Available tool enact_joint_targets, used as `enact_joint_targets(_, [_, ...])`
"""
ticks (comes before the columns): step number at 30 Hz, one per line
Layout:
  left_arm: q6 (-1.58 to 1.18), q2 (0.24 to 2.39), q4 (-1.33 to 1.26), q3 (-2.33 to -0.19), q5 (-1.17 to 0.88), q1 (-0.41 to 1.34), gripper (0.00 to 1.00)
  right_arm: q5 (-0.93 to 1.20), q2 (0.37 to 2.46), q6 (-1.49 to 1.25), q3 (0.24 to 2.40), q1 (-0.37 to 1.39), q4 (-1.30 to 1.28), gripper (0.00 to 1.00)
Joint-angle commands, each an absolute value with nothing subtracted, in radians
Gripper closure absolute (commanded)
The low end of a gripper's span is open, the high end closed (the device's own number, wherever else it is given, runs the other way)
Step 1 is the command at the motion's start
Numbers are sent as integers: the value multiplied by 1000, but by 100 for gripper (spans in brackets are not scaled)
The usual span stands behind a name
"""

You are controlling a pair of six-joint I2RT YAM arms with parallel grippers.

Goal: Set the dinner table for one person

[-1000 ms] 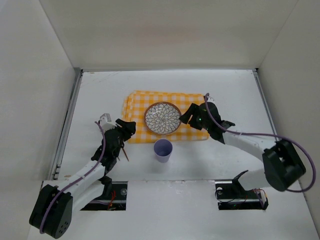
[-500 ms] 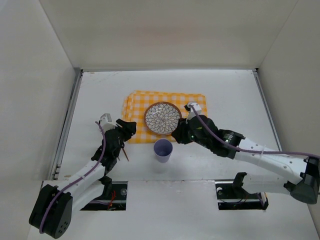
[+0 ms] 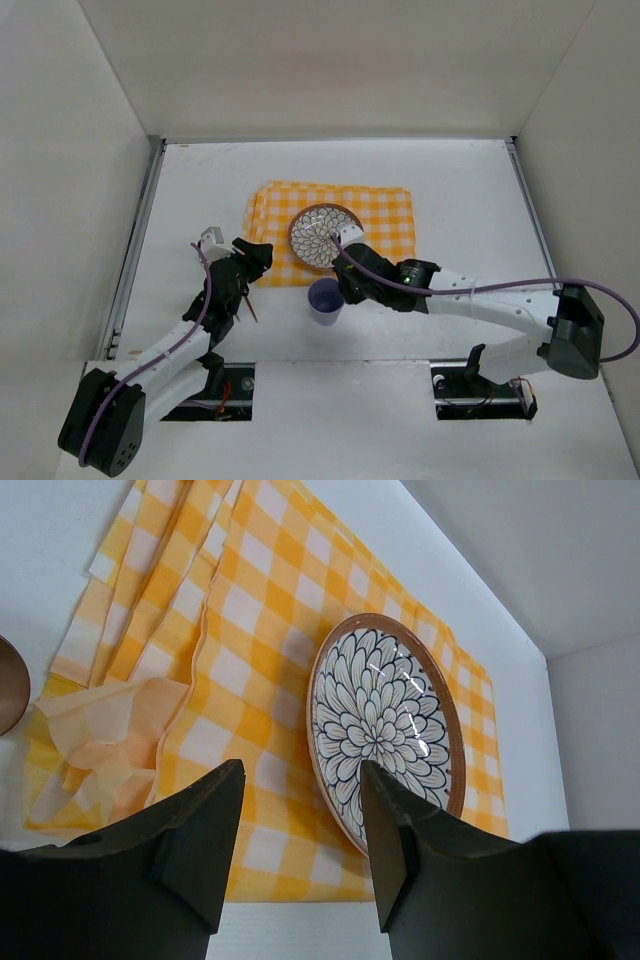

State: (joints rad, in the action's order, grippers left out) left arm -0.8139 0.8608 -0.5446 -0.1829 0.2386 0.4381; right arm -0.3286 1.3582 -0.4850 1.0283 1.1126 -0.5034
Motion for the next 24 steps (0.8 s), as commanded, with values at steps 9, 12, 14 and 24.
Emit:
enact_joint_targets(9, [-824,871,-597,-183,232,446,52,-290,1261,-476,1111,1007,-428,90])
enact_joint_targets(12, [-824,879,-597,-186,235,450,52,-241,1213,-475,1097,854,-348,90])
enact_joint_targets(14, [-824,891,-597,-187,227,449,52,-219,1213,-471,1098,728,-287,90])
enact_joint_targets(24, [-818,916,-565,-210,256,452,53,-248,1551,-476,1267,321,-189,90])
